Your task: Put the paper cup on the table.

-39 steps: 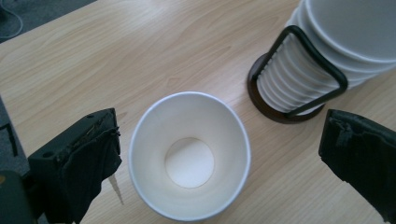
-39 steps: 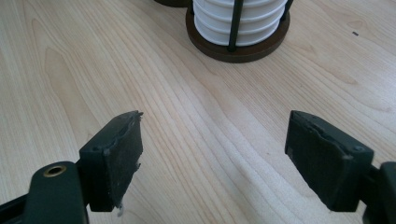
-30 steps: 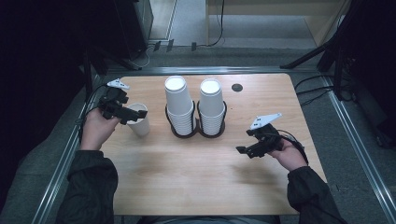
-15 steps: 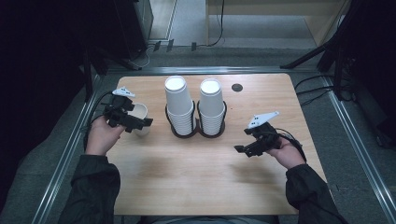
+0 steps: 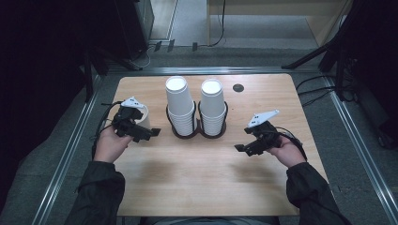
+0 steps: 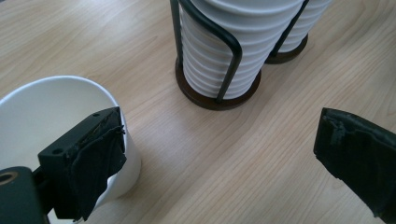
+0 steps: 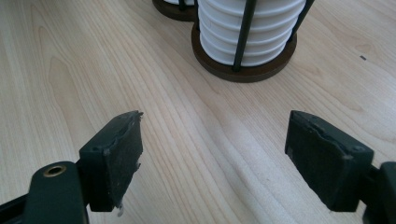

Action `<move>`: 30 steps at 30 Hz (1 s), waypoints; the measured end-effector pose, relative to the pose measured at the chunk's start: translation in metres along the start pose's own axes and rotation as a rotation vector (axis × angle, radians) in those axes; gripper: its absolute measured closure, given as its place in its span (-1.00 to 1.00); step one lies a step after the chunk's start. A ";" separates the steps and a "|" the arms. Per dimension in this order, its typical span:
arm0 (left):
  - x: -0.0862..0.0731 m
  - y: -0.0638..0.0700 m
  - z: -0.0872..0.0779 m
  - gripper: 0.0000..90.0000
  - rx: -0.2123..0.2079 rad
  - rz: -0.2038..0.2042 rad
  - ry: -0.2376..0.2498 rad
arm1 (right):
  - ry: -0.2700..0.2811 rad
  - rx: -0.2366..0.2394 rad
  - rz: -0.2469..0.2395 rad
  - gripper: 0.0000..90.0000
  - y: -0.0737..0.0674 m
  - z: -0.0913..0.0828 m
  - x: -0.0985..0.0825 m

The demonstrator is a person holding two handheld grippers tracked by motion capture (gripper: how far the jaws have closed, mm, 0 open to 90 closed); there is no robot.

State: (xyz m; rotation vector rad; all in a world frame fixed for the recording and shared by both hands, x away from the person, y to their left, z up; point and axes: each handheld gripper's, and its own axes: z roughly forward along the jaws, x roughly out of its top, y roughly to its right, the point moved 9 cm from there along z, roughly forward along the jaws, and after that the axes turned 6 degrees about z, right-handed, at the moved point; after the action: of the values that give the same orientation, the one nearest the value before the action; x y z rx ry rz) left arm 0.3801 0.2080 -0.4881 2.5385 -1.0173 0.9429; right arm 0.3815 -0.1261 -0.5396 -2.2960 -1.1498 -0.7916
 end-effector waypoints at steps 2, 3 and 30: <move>-0.002 0.005 0.003 -0.95 -0.003 -0.002 -0.001 | 0.003 0.002 -0.003 -0.57 0.000 0.000 0.001; -0.003 0.007 0.004 -0.95 -0.007 -0.002 0.000 | 0.001 0.005 -0.003 -0.57 -0.001 0.000 0.002; -0.018 0.056 0.048 -0.95 -0.079 0.061 -0.009 | -0.010 0.015 -0.023 -0.57 -0.002 0.007 0.006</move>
State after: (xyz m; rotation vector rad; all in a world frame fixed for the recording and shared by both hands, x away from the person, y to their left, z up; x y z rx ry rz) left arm 0.3546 0.1555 -0.5369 2.4624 -1.1176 0.8890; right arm 0.3846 -0.1173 -0.5399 -2.2806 -1.1850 -0.7788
